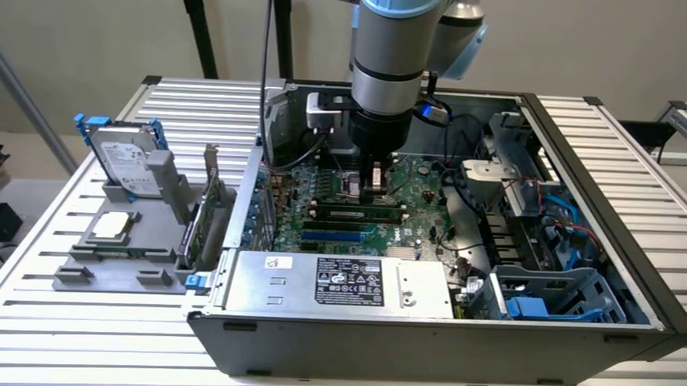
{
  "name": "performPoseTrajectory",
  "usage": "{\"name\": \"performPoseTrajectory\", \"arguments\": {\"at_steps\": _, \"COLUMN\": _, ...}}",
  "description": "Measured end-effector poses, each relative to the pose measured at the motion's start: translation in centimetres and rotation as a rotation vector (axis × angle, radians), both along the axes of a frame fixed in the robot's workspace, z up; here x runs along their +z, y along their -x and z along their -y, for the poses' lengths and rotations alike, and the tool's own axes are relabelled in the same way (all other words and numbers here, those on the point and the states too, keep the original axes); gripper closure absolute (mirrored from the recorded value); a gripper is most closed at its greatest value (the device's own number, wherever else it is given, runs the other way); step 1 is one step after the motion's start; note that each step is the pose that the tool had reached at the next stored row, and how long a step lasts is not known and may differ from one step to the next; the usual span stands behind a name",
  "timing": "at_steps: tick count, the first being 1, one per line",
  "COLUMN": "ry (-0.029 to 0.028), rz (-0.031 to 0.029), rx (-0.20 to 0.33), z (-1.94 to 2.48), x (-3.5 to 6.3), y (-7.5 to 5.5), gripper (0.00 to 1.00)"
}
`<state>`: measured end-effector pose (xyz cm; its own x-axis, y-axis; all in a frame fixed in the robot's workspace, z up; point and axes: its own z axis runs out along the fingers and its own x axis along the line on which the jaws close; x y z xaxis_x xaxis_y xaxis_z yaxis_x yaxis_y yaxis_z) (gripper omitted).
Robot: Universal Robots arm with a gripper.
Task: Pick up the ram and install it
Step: 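Press down the ram until it locks into place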
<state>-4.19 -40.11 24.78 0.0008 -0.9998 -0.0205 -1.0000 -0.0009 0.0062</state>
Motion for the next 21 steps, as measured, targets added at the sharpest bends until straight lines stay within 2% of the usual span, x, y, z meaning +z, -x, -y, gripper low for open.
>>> {"name": "performPoseTrajectory", "arguments": {"at_steps": 9, "ry": 0.0001, "rz": 0.0, "rx": 0.0, "z": 0.0, "x": -0.07, "y": 0.0, "gripper": 0.89}}
{"name": "performPoseTrajectory", "arguments": {"at_steps": 21, "ry": 0.0011, "rz": -0.0033, "rx": -0.008, "z": -0.11, "x": -1.8, "y": 0.1, "gripper": 0.89}}
